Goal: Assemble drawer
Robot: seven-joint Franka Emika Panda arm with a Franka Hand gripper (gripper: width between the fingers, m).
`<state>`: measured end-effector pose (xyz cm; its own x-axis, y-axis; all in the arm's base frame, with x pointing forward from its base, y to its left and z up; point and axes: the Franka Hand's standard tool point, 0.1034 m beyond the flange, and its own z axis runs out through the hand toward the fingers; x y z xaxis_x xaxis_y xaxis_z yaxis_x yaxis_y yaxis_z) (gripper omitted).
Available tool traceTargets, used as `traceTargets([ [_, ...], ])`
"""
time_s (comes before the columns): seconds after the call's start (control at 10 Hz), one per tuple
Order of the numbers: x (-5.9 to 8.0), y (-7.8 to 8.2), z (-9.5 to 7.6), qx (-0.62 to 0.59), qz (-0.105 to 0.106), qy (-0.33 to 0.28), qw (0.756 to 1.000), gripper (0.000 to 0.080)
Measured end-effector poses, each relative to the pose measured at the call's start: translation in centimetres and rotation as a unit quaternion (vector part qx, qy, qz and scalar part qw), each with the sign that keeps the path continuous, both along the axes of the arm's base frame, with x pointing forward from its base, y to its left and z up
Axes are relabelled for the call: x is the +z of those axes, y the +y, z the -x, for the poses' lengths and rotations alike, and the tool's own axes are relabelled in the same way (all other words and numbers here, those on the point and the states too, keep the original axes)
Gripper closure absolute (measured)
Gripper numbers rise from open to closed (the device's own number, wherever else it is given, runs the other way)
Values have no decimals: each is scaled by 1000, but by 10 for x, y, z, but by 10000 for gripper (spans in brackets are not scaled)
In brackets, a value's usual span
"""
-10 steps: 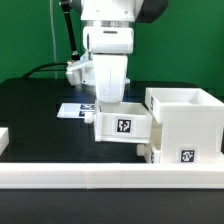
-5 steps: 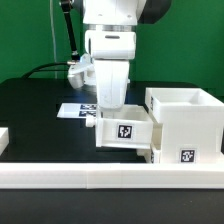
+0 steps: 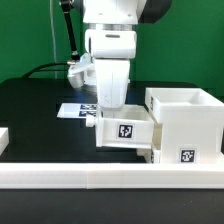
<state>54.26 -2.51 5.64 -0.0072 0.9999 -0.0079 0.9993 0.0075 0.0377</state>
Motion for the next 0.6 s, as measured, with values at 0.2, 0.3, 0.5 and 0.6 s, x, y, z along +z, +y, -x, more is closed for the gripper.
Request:
traceTargets([
  [0.2, -1, -1, 1, -1, 1, 1, 1000, 757],
  [0.3, -1, -1, 1, -1, 1, 1, 1000, 757],
  [0.5, 0, -2, -1, -2, 0, 0, 1000, 757],
  [0.6, 0, 0, -1, -4, 0, 0, 1000, 757],
])
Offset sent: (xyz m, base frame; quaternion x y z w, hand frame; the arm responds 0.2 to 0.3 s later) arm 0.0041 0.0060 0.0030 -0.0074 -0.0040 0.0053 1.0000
